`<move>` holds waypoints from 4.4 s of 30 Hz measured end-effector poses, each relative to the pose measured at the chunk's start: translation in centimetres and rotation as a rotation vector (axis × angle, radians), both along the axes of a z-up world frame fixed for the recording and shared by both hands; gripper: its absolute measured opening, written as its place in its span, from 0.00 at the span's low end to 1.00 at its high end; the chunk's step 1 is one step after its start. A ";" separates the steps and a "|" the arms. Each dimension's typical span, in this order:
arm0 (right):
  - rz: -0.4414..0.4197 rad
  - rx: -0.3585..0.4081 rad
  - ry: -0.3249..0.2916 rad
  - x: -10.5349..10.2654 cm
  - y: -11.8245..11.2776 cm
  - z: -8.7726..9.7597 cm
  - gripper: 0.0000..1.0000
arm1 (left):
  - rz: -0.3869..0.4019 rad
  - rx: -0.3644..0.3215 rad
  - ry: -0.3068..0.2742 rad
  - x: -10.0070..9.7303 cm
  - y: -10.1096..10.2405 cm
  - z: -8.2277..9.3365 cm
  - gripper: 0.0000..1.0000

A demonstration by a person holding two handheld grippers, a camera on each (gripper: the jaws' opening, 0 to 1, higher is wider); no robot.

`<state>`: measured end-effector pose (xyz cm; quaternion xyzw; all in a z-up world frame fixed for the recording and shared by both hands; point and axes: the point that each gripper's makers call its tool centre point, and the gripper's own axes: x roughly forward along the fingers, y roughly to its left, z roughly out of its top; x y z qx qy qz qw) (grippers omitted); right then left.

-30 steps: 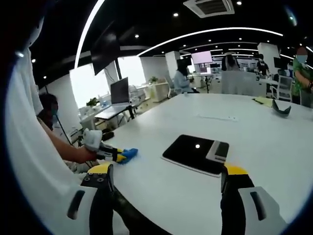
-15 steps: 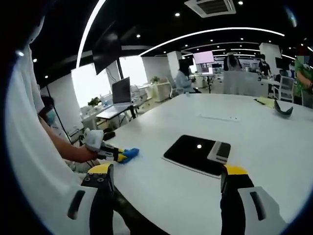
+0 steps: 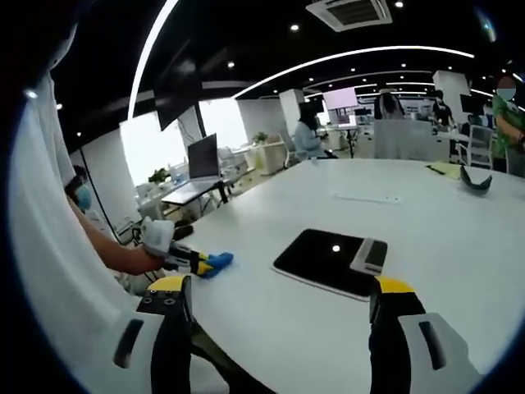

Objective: Wipe the mirror surface with the cleaning cloth until all visible marks leave the cleaned area.

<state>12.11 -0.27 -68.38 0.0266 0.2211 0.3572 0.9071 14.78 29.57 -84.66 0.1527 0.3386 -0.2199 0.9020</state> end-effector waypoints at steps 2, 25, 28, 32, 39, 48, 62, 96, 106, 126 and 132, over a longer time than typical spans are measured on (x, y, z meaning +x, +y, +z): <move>-0.001 0.003 -0.001 0.1 -0.1 0.0 0.89 | -0.011 0.016 0.001 0.0 -0.1 0.0 0.06; -0.016 0.039 0.003 0.7 -0.4 -0.8 0.90 | 0.000 -0.086 -0.048 5.9 -4.5 5.0 0.06; -0.009 0.036 0.003 0.8 -0.3 -0.8 0.91 | -0.025 -0.090 -0.050 6.8 -5.5 5.2 0.06; -0.002 0.034 -0.003 1.1 0.0 -0.7 0.92 | -0.035 -0.098 -0.063 8.6 -6.3 6.0 0.06; 0.009 0.019 -0.012 1.5 0.2 -0.5 0.94 | -0.034 -0.106 -0.092 12.6 -6.8 7.0 0.06; -0.024 0.017 -0.013 2.3 -0.2 -0.2 0.95 | -0.068 -0.100 -0.129 16.8 -7.7 8.2 0.06; -0.059 0.005 -0.020 3.2 -0.5 -0.2 1.00 | -0.121 -0.107 -0.127 20.1 -9.9 7.2 0.06; -0.104 -0.054 0.050 4.5 -1.1 -1.4 0.99 | -0.179 -0.120 -0.023 23.7 -12.8 1.4 0.06; -0.098 -0.059 0.065 4.6 -0.9 -1.8 0.99 | -0.158 -0.136 -0.011 23.8 -12.6 0.6 0.06; -0.085 -0.052 0.066 4.9 -0.3 -1.9 0.98 | -0.122 -0.163 -0.034 23.6 -12.7 0.6 0.05; -0.084 -0.048 0.065 4.9 -0.3 -1.8 0.98 | -0.138 -0.137 -0.042 23.5 -12.8 0.6 0.05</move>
